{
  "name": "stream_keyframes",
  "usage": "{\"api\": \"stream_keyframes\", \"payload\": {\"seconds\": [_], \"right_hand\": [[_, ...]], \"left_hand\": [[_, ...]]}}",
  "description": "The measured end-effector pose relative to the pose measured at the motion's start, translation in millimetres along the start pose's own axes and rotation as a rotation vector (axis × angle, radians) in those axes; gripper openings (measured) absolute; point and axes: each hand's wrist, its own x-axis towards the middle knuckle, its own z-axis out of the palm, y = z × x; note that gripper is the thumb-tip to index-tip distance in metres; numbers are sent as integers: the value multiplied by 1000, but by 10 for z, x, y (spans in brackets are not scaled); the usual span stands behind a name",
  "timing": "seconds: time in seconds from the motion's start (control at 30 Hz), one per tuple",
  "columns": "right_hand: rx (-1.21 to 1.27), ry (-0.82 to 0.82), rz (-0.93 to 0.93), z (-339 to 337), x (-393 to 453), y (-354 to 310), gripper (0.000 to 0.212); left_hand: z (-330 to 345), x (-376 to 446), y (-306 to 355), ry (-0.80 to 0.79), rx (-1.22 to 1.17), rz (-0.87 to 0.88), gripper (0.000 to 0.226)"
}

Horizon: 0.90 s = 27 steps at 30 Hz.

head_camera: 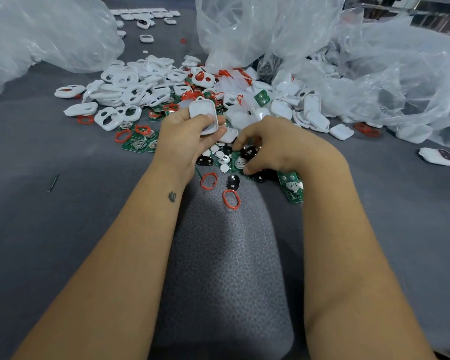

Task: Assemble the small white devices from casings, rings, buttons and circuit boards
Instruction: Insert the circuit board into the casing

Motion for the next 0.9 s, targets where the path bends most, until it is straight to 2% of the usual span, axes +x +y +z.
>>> {"api": "stream_keyframes", "payload": {"seconds": [0.1,0.2,0.37,0.53,0.73,0.83,0.9], "right_hand": [[177,118,-49,17,39,26,33],[499,270,-106,54,94,32,25],[928,307,-167,145,164,-5,26],[974,393,-101,189,210,-3,14],[1092,508,-88,180,208,-12,8],[1187,491,-3,164,226,-6,8],[1280,438,-15,159,224,-21,11]], "left_hand": [[-9,12,-6,7,8,7,15],[-10,13,-4,13,21,19,17],[17,-23,3,-2,-1,22,19],[35,-48,23,-1,7,-18,14],[-1,-58,38,-24,143,20,15],[-4,-55,52,-25,85,15,14],[5,-55,50,-28,45,2,14]]}}
